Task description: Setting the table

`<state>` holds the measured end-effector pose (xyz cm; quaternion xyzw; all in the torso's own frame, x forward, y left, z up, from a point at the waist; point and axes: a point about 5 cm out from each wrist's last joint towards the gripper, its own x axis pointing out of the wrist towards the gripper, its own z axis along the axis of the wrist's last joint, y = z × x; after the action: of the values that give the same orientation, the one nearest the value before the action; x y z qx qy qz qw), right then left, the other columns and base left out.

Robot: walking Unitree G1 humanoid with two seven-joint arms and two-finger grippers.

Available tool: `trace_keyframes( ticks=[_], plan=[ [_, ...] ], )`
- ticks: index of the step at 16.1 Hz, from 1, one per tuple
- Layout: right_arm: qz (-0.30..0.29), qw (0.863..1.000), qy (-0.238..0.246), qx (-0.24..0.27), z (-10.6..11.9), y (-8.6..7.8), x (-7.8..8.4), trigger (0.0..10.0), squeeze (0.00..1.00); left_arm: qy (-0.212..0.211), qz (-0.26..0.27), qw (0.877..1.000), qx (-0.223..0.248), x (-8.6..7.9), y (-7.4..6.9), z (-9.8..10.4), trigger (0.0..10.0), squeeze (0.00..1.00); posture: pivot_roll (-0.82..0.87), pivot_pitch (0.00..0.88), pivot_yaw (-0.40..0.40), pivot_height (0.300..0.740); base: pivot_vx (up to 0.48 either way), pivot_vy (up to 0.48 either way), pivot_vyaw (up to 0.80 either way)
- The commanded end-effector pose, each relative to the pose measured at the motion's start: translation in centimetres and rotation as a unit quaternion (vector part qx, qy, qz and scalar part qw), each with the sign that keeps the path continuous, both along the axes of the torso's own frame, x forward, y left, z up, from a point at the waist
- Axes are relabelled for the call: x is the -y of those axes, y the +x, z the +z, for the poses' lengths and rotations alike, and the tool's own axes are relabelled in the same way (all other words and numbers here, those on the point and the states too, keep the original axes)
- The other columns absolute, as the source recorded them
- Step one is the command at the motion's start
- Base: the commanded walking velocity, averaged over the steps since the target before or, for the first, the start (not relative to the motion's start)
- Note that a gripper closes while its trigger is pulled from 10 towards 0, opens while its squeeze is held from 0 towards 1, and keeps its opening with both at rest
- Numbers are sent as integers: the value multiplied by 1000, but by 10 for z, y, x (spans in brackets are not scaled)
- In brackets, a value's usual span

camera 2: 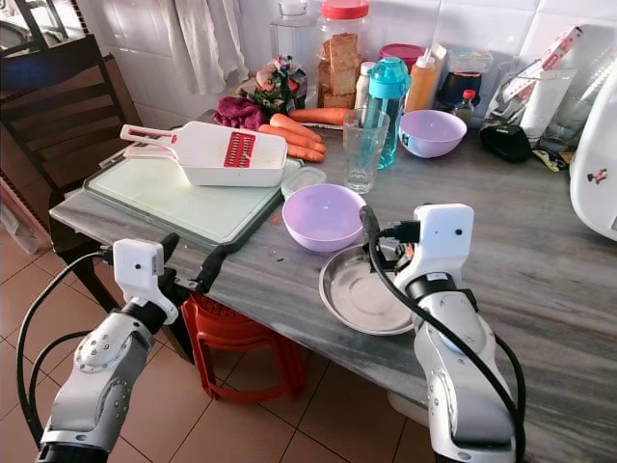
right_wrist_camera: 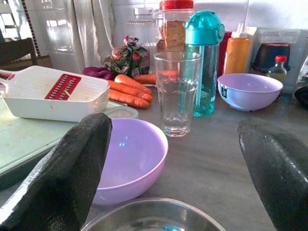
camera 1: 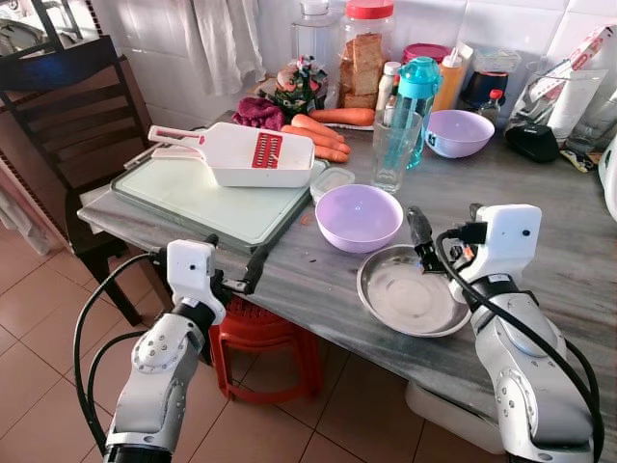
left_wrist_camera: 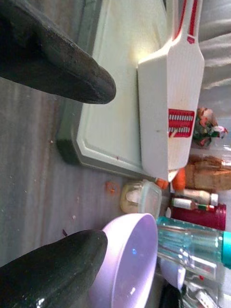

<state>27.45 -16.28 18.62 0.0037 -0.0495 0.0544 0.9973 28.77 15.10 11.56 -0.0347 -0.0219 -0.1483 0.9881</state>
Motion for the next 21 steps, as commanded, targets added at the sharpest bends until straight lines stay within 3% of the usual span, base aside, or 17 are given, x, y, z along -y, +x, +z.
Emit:
trace_keyframes(
  ticks=[1,2,3,13,21],
  plan=[
    [-3,1000,4,16,6,-3,1,10000,1000,18,36,999,0,-5,4,0,10000,1000,-24,0,28,740,0,0,0],
    [-5,1000,2,15,5,-3,1,10000,1000,28,61,998,-10,-7,7,-1,10000,1000,-24,0,28,740,0,0,0],
    [-8,1000,1,11,4,-3,1,10000,0,24,66,997,-17,-7,9,-1,10000,0,-23,0,27,740,0,0,0],
    [-8,1000,11,1,1,2,-3,10000,0,52,39,998,-26,6,12,-3,10000,0,-28,0,38,740,0,0,-695],
    [-14,999,36,-16,-4,4,-3,10000,0,80,46,995,-32,7,14,-5,10000,0,-28,0,45,740,-165,0,0]
  ],
)
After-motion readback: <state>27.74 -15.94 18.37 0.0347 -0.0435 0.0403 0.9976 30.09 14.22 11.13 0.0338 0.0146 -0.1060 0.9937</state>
